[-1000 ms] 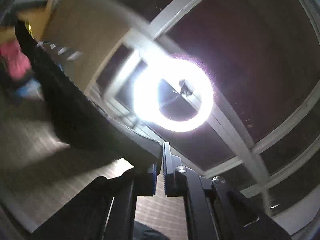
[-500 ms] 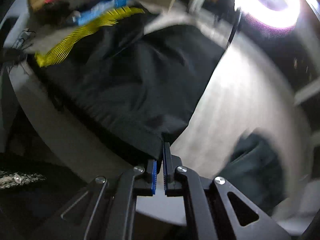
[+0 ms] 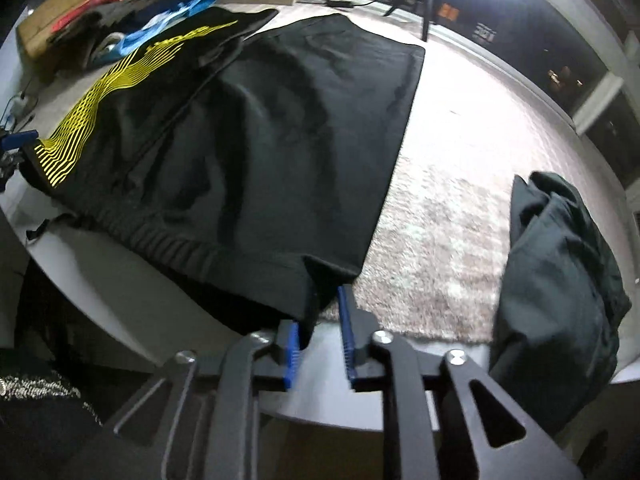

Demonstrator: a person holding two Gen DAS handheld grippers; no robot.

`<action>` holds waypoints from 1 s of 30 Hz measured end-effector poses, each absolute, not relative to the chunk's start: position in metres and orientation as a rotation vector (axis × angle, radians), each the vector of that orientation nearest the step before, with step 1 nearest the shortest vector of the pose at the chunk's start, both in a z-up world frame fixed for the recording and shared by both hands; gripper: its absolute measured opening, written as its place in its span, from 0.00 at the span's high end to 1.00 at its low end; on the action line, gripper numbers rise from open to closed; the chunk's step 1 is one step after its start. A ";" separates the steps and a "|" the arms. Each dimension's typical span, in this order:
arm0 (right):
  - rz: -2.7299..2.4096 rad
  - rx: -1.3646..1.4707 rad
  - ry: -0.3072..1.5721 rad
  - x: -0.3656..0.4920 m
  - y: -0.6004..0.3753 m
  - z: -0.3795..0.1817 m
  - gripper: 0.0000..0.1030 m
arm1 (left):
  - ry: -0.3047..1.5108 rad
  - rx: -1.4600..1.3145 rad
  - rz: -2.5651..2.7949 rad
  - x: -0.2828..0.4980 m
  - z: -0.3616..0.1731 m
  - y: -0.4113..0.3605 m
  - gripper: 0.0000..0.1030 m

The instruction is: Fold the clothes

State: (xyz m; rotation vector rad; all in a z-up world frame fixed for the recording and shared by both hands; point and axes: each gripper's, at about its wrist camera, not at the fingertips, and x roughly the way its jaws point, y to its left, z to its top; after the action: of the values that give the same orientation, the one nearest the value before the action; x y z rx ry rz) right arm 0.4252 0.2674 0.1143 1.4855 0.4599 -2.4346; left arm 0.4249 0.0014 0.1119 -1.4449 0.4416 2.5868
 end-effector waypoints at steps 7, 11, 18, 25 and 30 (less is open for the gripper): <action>-2.474 1.495 0.357 0.432 0.271 0.098 0.65 | 0.455 -1.393 2.572 0.430 0.118 -0.013 0.98; -2.474 1.502 0.303 0.434 0.269 0.094 0.65 | 0.198 -1.479 2.603 0.423 0.117 -0.050 0.97; -2.460 1.535 0.218 0.431 0.269 0.088 0.90 | 0.343 -1.564 2.643 0.432 0.101 -0.044 0.63; -2.448 1.581 0.267 0.432 0.266 0.087 0.70 | 0.175 -1.557 2.636 0.435 0.105 -0.057 0.96; -2.353 1.558 0.395 0.419 0.253 0.108 0.96 | 0.029 -1.584 2.555 0.422 0.118 -0.063 0.96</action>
State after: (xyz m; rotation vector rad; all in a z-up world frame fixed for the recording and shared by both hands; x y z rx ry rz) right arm 0.4194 0.2529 0.1078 1.5583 0.3953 -2.3530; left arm 0.4220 -0.0633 0.1183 -1.5840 0.0288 2.5546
